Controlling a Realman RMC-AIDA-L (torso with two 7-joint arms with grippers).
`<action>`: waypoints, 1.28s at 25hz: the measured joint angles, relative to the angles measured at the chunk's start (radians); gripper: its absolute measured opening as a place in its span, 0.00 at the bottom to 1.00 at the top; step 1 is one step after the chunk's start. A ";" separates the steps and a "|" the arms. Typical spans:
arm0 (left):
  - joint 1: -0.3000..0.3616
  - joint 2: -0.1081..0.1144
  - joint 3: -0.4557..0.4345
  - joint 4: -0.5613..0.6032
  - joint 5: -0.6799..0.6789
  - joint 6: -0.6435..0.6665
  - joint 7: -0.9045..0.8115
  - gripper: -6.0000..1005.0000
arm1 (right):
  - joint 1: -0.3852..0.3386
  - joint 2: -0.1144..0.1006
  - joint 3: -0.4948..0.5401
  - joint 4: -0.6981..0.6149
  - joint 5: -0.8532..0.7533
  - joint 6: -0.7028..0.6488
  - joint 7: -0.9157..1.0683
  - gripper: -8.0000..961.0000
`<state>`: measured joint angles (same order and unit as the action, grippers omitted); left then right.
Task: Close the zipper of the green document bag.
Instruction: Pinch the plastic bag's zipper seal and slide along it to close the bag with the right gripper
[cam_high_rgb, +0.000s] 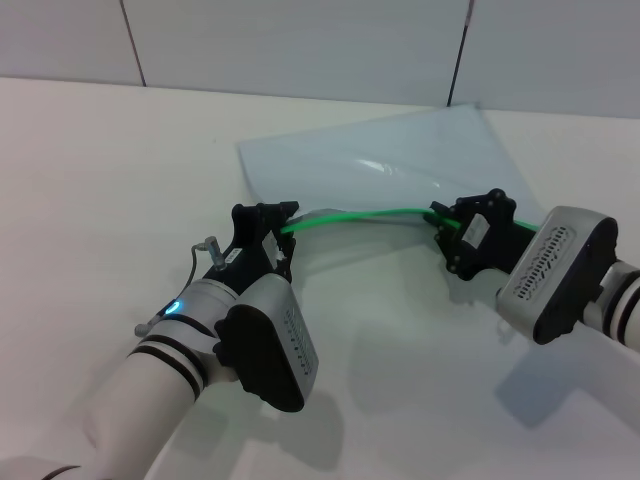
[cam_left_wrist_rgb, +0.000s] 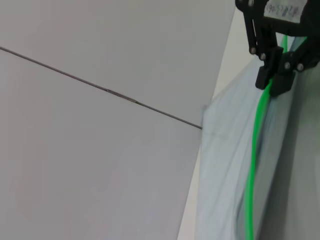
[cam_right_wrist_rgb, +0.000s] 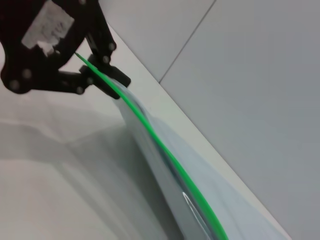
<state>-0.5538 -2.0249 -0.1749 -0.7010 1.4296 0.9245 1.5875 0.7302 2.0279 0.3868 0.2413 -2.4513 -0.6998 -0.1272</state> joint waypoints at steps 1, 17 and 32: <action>0.000 0.000 0.000 0.000 0.000 0.000 0.000 0.06 | -0.001 0.000 0.002 -0.004 0.000 0.000 0.001 0.09; 0.000 0.000 0.000 0.000 0.000 -0.001 0.003 0.06 | -0.018 0.000 0.043 -0.043 0.000 0.002 0.012 0.09; 0.002 0.000 0.000 0.000 0.000 -0.001 0.004 0.06 | -0.026 -0.002 0.098 -0.086 0.000 0.001 0.012 0.09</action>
<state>-0.5522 -2.0249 -0.1748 -0.7010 1.4297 0.9234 1.5913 0.7041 2.0264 0.4852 0.1552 -2.4513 -0.6991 -0.1150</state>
